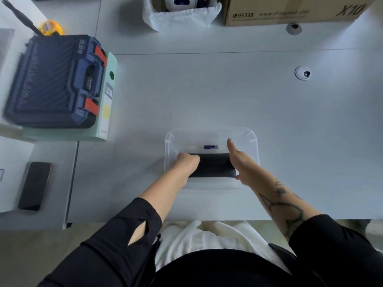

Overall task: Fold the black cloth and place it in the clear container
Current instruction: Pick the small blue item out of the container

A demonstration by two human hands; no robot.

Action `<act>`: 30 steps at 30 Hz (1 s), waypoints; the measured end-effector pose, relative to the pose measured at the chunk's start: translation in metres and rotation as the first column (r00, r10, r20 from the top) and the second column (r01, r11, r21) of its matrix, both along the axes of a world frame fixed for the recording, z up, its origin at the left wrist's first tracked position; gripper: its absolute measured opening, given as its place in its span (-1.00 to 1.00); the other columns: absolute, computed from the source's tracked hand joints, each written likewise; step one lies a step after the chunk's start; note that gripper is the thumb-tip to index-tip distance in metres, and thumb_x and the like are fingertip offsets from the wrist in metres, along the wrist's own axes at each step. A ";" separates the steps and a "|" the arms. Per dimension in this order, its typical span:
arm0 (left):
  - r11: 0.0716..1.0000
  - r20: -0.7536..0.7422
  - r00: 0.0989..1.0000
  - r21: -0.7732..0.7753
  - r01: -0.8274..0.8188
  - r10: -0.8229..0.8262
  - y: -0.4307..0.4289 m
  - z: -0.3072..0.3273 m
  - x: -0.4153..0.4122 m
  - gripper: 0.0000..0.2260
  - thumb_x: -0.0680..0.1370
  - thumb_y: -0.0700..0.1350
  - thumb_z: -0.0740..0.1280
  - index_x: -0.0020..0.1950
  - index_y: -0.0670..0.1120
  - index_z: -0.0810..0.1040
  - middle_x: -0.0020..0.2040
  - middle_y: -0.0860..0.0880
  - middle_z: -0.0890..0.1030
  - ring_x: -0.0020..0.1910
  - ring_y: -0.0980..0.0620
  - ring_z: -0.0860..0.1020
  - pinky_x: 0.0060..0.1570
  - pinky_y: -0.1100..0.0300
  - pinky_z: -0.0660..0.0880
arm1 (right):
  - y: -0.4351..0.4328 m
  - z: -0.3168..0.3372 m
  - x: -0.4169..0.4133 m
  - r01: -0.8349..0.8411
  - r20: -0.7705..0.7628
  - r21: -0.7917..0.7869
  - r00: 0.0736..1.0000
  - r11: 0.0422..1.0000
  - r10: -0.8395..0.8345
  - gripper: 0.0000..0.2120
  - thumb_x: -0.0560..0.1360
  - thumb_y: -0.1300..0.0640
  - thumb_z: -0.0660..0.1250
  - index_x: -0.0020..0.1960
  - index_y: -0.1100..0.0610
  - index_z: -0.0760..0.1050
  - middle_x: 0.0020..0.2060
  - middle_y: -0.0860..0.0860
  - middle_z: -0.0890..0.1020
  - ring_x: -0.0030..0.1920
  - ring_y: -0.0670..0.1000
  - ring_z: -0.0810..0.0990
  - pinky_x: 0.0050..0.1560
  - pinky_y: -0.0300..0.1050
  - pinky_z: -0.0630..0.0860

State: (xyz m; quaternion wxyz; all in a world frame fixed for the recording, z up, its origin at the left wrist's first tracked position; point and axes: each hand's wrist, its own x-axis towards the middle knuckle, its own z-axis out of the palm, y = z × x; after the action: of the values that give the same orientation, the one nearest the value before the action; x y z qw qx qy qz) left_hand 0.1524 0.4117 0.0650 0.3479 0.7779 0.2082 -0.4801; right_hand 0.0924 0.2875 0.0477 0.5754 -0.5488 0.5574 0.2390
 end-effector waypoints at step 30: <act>0.984 0.176 0.984 -0.173 0.033 -0.002 0.000 -0.006 0.014 -0.61 0.57 -0.08 0.19 0.41 -0.06 0.39 0.38 -0.01 0.46 0.34 -0.01 0.42 0.37 0.04 0.34 | 0.001 0.003 0.013 -0.099 0.175 -0.185 0.976 0.978 0.132 -0.62 0.54 0.17 0.08 0.17 0.46 0.40 0.01 0.44 0.50 0.04 0.39 0.52 0.08 0.21 0.50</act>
State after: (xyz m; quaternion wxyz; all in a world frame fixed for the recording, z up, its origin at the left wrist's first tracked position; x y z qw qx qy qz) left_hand 0.1664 0.4114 0.0586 0.4278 0.7851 0.1268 -0.4295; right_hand 0.1057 0.2884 0.0502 0.5595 -0.6487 0.4870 0.1701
